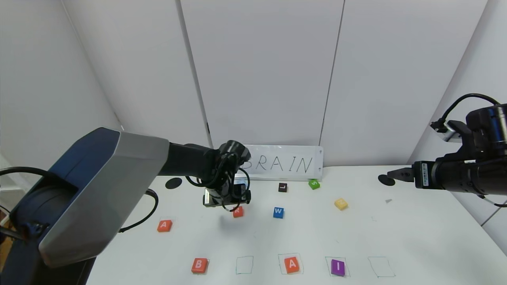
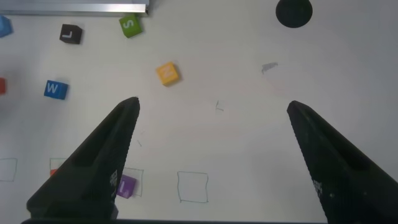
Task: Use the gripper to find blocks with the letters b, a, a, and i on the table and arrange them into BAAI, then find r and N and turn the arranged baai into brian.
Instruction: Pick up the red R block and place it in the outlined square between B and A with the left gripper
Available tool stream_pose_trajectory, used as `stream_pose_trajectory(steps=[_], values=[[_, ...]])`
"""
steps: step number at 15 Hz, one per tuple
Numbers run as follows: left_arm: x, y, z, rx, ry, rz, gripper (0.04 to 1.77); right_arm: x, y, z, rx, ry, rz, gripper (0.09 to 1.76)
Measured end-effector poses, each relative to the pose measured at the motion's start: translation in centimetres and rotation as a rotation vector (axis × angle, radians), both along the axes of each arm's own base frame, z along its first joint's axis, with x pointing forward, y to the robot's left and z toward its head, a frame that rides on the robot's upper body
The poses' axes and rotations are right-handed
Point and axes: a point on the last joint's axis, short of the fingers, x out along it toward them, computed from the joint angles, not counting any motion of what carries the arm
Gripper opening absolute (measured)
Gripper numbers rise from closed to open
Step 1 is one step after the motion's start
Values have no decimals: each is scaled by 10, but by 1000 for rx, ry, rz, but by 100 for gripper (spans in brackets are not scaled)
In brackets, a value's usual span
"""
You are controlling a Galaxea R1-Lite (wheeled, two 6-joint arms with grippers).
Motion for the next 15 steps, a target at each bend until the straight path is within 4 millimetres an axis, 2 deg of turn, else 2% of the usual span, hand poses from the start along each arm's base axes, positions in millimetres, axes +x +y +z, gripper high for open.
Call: stream_pose_trajectory(steps=[3, 9, 15], values=[[1, -8, -12, 9, 16, -15, 171, 0, 0, 0, 1, 1, 1, 171], [5, -10, -27, 24, 42, -20, 172, 0, 0, 0, 0, 1, -1, 171], [9, -10, -33, 27, 48, -18, 172, 0, 0, 0, 0, 1, -1, 171]])
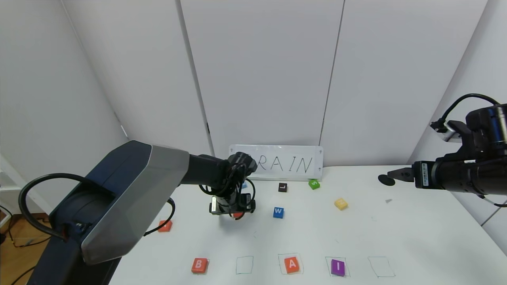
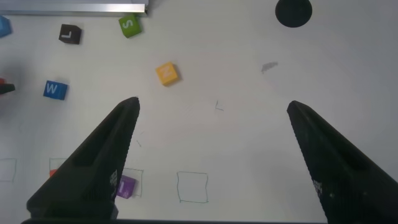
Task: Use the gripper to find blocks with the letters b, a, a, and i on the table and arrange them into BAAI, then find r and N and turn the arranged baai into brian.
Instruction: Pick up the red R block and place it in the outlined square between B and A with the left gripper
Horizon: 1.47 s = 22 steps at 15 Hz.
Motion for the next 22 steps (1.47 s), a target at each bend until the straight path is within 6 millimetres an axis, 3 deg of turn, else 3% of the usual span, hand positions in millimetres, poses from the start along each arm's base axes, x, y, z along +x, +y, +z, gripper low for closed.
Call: stream_pose_trajectory(steps=[4, 8, 13, 22], values=[[1, -1, -2, 1, 0, 0, 172, 0, 0, 0, -1, 0, 0, 171], [1, 0, -3, 2, 4, 2, 107, 0, 0, 0, 0, -1, 1, 171], [1, 0, -4, 2, 4, 2, 51, 0, 0, 0, 0, -1, 0, 171], [-3, 0, 9, 6, 9, -4, 51, 0, -1, 1, 1, -5, -2, 171]])
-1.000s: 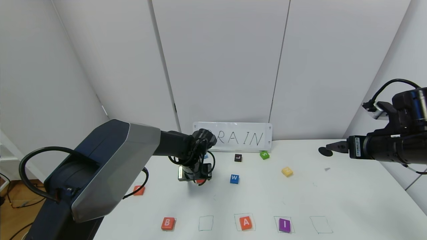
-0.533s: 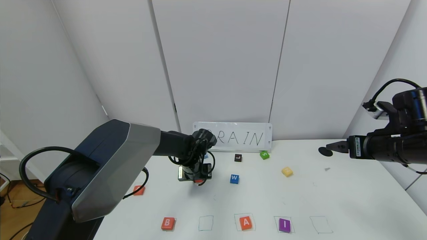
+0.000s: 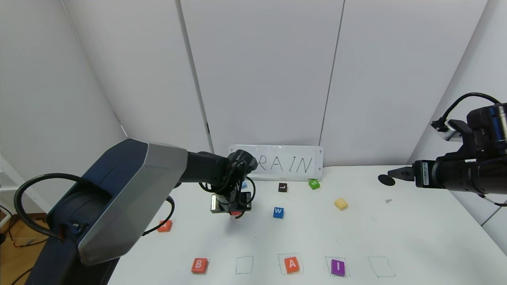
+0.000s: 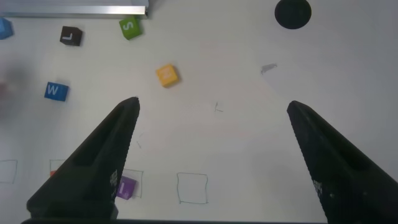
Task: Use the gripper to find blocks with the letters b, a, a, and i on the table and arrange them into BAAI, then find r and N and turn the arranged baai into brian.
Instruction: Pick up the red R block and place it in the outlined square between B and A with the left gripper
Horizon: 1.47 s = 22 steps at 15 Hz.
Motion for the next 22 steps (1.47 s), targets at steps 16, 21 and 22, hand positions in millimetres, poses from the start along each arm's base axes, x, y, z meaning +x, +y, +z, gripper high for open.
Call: stream_pose_trajectory(steps=[16, 21, 22], values=[[-109, -12, 19, 11, 2, -112, 51, -2, 0, 3, 1, -9, 0, 171], [-133, -19, -1, 9, 7, -147, 51, -3, 0, 3, 1, -8, 2, 171], [-135, -21, -5, 12, 8, -155, 51, -3, 0, 3, 0, -9, 2, 171]])
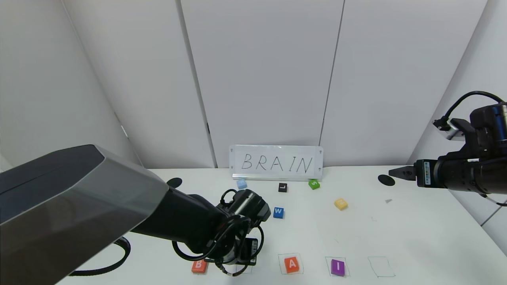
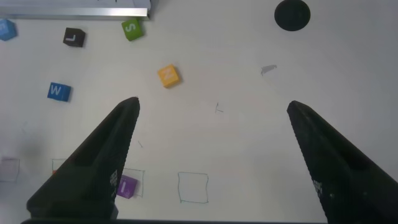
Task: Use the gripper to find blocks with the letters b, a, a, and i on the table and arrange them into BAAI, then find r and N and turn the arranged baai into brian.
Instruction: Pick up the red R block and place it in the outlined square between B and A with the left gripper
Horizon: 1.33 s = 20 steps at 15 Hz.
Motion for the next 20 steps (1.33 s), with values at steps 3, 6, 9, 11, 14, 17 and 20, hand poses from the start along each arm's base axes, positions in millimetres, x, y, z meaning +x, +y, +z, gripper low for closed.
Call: stream_pose_trajectory(steps=[3, 6, 9, 11, 14, 17, 20], values=[[-1, -3, -10, 12, 14, -8, 51, 0, 0, 0, 0, 0, -1, 171], [1, -5, -16, 20, 26, -8, 51, 0, 0, -1, 0, 2, -1, 171], [1, -7, -20, 25, 32, -10, 51, 1, 0, -1, 0, 4, 0, 171], [0, -9, -21, 23, 34, -10, 51, 1, 0, -1, 0, 4, -1, 171], [-4, -14, -22, 20, 35, -16, 51, 1, 0, -1, 0, 4, -1, 171], [-7, -18, -22, 8, 35, -3, 51, 1, 0, -1, 0, 3, -2, 171], [-7, -18, -22, 7, 36, 1, 51, 1, 0, -1, 0, 4, -3, 171]])
